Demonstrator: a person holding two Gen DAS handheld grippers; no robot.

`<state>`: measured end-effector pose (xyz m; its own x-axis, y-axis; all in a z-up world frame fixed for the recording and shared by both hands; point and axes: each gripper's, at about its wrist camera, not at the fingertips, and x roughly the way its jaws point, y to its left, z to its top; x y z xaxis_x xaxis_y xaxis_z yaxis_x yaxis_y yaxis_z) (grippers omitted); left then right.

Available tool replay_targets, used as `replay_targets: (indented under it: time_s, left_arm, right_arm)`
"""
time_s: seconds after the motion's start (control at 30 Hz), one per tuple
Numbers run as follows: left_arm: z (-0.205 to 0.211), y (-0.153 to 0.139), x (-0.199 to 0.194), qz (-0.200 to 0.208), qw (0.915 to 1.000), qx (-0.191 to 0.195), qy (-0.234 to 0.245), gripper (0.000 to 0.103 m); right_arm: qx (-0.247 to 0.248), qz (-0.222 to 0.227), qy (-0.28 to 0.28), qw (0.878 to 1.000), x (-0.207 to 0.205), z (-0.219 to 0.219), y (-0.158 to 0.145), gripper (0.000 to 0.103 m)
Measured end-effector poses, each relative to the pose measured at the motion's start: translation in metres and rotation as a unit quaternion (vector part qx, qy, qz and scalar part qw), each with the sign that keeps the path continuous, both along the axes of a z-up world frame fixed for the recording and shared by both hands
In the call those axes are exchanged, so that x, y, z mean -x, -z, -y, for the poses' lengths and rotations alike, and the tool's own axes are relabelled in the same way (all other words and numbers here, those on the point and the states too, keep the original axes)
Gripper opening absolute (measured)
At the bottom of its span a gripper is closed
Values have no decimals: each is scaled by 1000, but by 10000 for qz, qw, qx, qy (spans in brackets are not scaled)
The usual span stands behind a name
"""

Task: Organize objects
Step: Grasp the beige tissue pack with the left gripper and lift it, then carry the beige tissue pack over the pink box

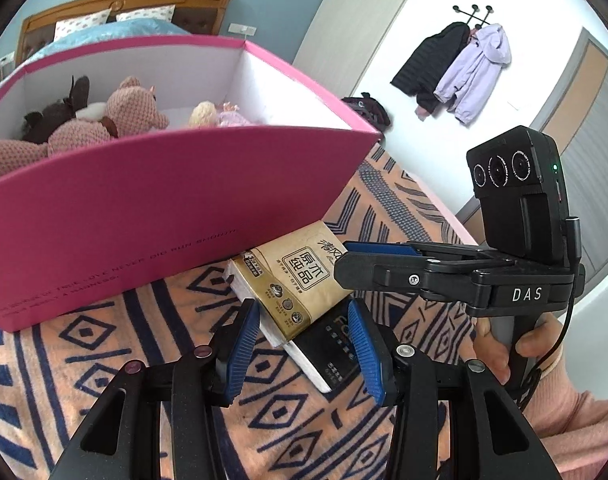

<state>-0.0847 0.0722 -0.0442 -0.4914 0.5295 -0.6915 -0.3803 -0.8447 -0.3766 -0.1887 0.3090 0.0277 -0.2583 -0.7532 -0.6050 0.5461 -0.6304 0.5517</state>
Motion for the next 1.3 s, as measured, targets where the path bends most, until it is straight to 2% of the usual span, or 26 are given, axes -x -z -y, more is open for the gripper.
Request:
replay_targets:
  time_s: [0.6,1.0,1.3]
  left_arm:
    - [6,-46,-31,-680,9976,109,-14,48]
    - [12,-73,-40,-1121,9936,107,-39,48]
    - [18,-87,-30,-1343,9907,198,-135,48]
  right_arm:
    - [79,-627,-204,9978,-39,3,-43,48]
    - [114,-905,-257,9955,-39,10,-64,48]
    - [206,-1154,-290,9927,-29,16,-85,48]
